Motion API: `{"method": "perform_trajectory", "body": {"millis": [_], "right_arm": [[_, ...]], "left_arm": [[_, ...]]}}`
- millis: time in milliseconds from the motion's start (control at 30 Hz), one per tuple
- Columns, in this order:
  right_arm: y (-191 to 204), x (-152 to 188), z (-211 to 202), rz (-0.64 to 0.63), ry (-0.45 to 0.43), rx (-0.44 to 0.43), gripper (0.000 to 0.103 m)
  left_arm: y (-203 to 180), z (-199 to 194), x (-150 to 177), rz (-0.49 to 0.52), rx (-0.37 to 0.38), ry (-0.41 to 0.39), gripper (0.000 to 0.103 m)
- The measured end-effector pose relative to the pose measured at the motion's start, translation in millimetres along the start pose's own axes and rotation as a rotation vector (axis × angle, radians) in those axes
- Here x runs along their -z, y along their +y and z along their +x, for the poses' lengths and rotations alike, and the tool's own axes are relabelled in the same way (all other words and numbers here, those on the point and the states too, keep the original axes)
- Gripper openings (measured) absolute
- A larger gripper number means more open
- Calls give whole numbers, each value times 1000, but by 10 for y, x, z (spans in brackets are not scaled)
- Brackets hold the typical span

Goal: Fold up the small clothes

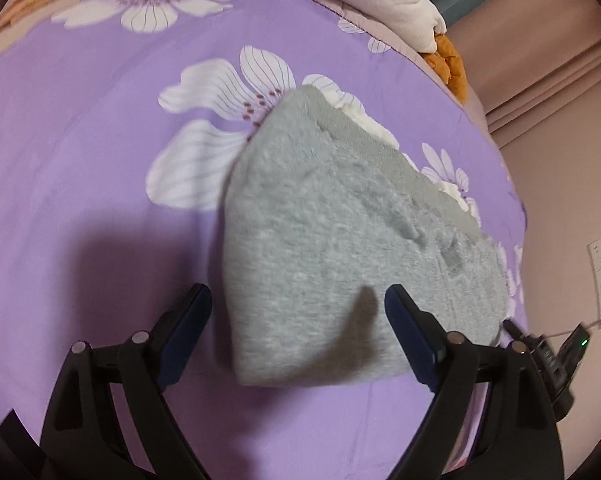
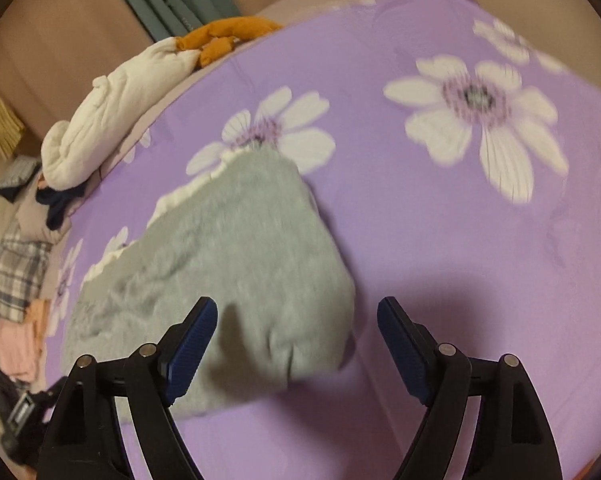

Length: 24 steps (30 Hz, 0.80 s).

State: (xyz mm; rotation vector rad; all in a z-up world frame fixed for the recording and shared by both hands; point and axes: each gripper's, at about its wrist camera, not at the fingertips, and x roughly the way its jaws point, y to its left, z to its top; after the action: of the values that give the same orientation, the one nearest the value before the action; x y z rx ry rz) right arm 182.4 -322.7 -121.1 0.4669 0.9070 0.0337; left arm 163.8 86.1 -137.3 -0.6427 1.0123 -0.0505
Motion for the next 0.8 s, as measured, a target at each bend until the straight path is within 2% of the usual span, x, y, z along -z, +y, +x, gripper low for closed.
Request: {"method": "perform_trajectory", "body": {"millis": [133,233,300,400,467,500,533,567,633,700,800], "right_arm": [[-13,130,39,7,7,-33,82],[-43,163,129,53,37,-118,82],[-64,164,234,85,52,-191,82],[-100,137,362,125,47,-231,82],[-92,101,387,141,43,-258,80],[-86,82,401,147,46,-265,76],[-78,67,420,151,50,-266,62],[-63,40,452,154,60,-260,46],[-62,26,475,164,76,-268,35],[-32,13,401,157,64,-268,31],[58,23,190,115,25,-258,29]], "left_arm": [[-69,102,62,35,-27,-26,86],[-136,170,86,62,11,-10,77],[-151,211,96,59,10,-10,76],[-132,246,71,34,43,-4,65],[-101,266,48,13,71,10,53],[-104,281,41,6,93,18,40],[-113,284,43,5,111,24,31],[-129,269,45,8,117,21,29],[-211,198,57,44,97,-2,22],[-270,98,75,57,92,-13,19],[-294,-37,102,76,123,-6,18]]}}
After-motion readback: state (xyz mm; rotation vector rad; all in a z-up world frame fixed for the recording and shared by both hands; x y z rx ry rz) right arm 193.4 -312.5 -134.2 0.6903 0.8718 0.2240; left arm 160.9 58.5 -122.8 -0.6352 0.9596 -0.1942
